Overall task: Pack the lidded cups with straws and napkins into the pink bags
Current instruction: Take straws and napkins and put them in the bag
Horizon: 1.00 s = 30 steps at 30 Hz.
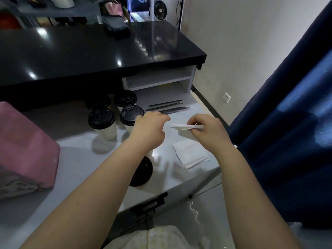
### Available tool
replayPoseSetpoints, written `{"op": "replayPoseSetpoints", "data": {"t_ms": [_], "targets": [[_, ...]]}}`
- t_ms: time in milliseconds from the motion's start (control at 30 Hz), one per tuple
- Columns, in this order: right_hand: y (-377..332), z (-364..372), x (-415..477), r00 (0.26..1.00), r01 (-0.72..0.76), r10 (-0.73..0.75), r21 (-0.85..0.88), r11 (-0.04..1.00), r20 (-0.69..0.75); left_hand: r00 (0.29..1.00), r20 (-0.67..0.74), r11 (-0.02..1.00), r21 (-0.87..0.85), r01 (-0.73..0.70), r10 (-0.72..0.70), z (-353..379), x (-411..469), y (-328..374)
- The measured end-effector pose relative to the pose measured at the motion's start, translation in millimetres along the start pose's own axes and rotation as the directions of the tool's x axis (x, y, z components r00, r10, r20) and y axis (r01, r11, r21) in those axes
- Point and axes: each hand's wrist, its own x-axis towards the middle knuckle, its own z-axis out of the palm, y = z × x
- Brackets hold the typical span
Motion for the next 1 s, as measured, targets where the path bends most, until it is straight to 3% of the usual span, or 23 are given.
{"op": "replayPoseSetpoints", "data": {"t_ms": [333, 533, 800, 1000], "targets": [[-131.2, 22.3, 27.6, 0.924, 0.365, -0.371, -0.071, 0.928, -0.096, 0.958, -0.207, 0.978, -0.096, 0.184, -0.201, -70.8, -67.1, -95.8], [-222.4, 57.8, 51.6, 0.886, 0.455, -0.442, 0.081, 0.887, -0.14, 0.904, -0.287, 0.948, -0.104, 0.299, -0.317, -106.9, -117.6, -167.2], [-340.6, 116.6, 62.4, 0.75, 0.655, -0.609, 0.161, 0.738, -0.26, 0.786, -0.372, 0.87, -0.198, 0.452, -0.493, -150.6, -203.6, -273.9], [-406.1, 163.0, 56.5, 0.753, 0.653, -0.64, 0.291, 0.699, -0.151, 0.713, -0.354, 0.795, -0.234, 0.559, -0.605, -160.3, -263.0, -349.5]]}}
